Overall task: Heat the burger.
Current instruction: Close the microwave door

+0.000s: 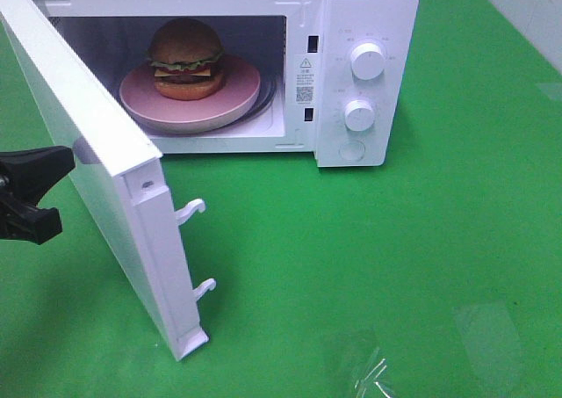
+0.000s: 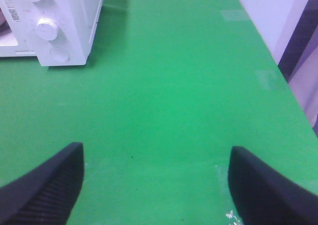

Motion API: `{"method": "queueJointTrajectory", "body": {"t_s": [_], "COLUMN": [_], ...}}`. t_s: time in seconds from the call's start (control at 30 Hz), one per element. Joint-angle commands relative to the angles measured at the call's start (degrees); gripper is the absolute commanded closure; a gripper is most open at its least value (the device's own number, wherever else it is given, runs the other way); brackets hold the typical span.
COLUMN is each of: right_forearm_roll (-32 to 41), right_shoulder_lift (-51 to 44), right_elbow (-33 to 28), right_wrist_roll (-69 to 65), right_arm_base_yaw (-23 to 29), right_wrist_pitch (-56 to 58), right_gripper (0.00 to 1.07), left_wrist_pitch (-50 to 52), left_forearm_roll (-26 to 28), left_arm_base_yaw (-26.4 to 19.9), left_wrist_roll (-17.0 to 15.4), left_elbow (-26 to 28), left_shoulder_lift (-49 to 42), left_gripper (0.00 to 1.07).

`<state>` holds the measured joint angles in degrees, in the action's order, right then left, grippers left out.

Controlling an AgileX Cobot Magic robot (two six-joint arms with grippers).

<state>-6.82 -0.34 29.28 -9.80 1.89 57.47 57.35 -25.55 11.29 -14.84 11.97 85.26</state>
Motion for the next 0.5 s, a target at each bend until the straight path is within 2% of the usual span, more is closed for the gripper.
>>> {"method": "queueJointTrajectory", "body": {"t_s": [0.03,0.1,0.17,0.5], "right_forearm_roll": [-0.11,-0.11,-0.11,-0.11], "right_shoulder_lift": [-1.38,-1.38,-1.38,-1.38], "right_elbow": [-0.23,-0.23,-0.23,-0.23], "right_wrist_roll": [0.52,0.52,0.52,0.52], "right_arm_base_yaw": [-0.40,-0.40,-0.40,-0.40], "right_wrist_pitch": [0.00,0.00,0.00,0.00], "right_gripper": [0.32,0.32,0.32,0.32], "left_wrist_pitch": [1.15,1.15,1.03,0.40], "left_forearm_roll": [3.04,3.55,5.10,9.97], "left_arm_base_yaw": [2.01,2.58,5.33,10.20], "left_wrist_roll": [1.26,1.38,1.38,1.55], "left_elbow": [1.15,1.43,3.50,7.73], "left_shoulder_lift": [0.74,1.15,2.81,6.19], "left_gripper": [1.07,1.07,1.07,1.07]}}
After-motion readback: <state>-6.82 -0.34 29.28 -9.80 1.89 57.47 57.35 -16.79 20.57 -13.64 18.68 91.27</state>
